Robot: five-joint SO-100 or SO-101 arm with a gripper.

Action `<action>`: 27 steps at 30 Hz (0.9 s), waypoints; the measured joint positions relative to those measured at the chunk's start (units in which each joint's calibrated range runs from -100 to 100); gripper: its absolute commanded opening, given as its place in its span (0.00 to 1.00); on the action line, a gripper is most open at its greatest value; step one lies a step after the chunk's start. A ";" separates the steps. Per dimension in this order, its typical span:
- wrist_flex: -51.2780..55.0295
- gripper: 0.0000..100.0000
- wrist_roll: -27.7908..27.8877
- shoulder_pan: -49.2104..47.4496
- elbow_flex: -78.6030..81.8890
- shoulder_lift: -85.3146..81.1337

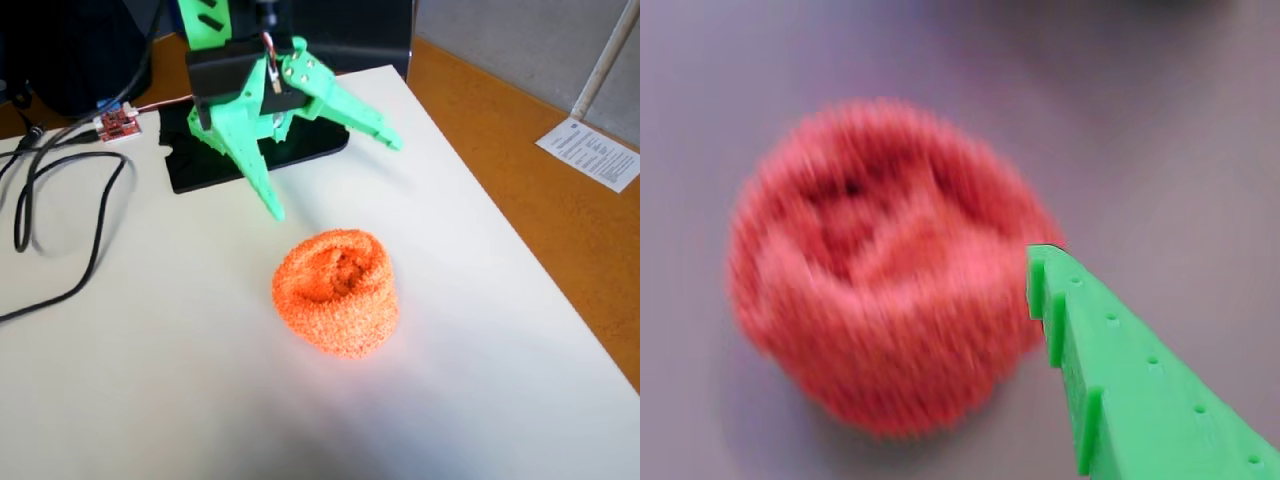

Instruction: Remove orange objects from table

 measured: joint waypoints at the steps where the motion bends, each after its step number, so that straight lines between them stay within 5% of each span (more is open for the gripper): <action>1: -0.20 0.54 -0.49 -0.25 -5.34 5.27; 8: 3.97 0.54 -1.90 0.33 -34.66 34.11; 27: 7.35 0.55 7.62 7.05 -23.98 44.91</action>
